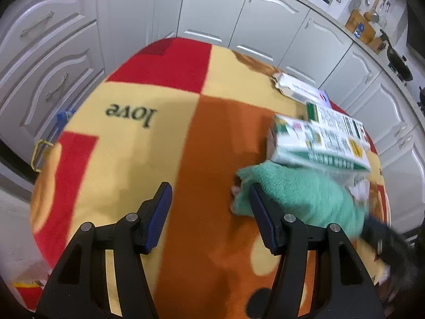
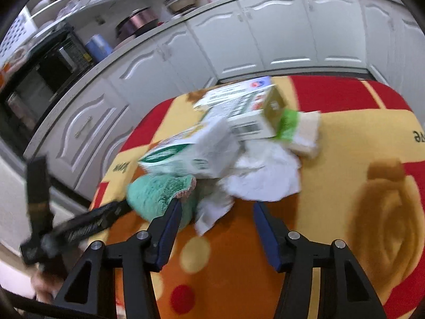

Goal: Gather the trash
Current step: 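Move both open grippers back over the remaining trash on the table, then grasp the green fuzzy cloth with the left gripper while the right gripper grasps the cow-print milk carton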

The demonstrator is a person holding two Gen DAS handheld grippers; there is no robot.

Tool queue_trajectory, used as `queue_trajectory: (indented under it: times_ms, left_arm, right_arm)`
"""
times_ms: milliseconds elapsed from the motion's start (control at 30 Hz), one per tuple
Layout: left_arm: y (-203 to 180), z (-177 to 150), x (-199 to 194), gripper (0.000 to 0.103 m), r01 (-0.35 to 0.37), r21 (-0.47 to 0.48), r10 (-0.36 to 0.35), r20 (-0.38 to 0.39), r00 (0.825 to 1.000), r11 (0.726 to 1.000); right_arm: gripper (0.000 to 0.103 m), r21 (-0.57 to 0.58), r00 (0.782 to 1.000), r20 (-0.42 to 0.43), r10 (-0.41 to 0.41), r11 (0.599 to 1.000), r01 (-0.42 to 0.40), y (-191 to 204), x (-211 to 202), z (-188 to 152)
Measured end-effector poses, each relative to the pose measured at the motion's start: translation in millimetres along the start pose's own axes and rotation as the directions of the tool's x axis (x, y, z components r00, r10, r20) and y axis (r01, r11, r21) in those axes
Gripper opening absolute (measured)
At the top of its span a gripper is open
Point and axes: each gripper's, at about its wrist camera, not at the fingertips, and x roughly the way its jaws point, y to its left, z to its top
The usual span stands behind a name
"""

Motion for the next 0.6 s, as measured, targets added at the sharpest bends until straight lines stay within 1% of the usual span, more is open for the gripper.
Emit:
queue_trajectory:
  times_ms: [67,100,133,233,300,367,400,433,500,600]
  left_arm:
    - [6,6,-5,0.059,0.01,-0.01,-0.01,0.012,1.0,1.0]
    - [10,10,-9,0.059,0.019,-0.021,-0.018,0.02,1.0,1.0]
    - [15,13,-14,0.059,0.028,-0.033,-0.027,0.027,0.999,0.999]
    - [23,16,-26,0.059,0.05,-0.042,-0.048,0.039,0.998,0.998]
    - [21,12,-34,0.059,0.067,-0.029,-0.066,0.032,0.997,0.997]
    - [16,4,-41,0.062,0.107,-0.024,-0.106,0.007,0.994,0.994]
    - [13,1,-42,0.068,0.126,-0.024,-0.126,0.0,0.992,0.992]
    - [8,-4,-44,0.071,0.154,-0.024,-0.154,-0.007,0.988,0.988]
    - [-4,-10,-47,0.073,0.19,-0.024,-0.191,-0.012,0.982,0.981]
    - [-22,-13,-45,0.073,0.207,-0.029,-0.207,-0.014,0.978,0.978]
  right_arm:
    - [0.055,0.007,0.995,-0.05,0.081,0.997,-0.081,13,2,-8]
    - [0.055,0.002,0.992,-0.069,0.108,0.994,-0.108,21,5,-13]
    - [0.055,-0.023,0.986,-0.096,0.136,0.99,-0.139,33,7,-20]
    - [0.055,-0.123,0.977,-0.15,0.152,0.977,-0.171,59,10,-38]
    - [0.055,-0.159,0.981,-0.143,0.128,0.976,-0.15,62,4,-44]
    - [0.055,-0.151,0.988,-0.118,0.097,0.982,-0.115,52,-5,-43]
    - [0.055,-0.144,0.99,-0.108,0.087,0.984,-0.102,46,-9,-41]
    - [0.055,-0.137,0.993,-0.098,0.071,0.987,-0.084,39,-13,-40]
    - [0.055,-0.125,0.995,-0.091,0.044,0.991,-0.055,29,-16,-37]
    - [0.055,-0.095,0.996,-0.083,0.021,0.995,-0.028,10,-21,-33]
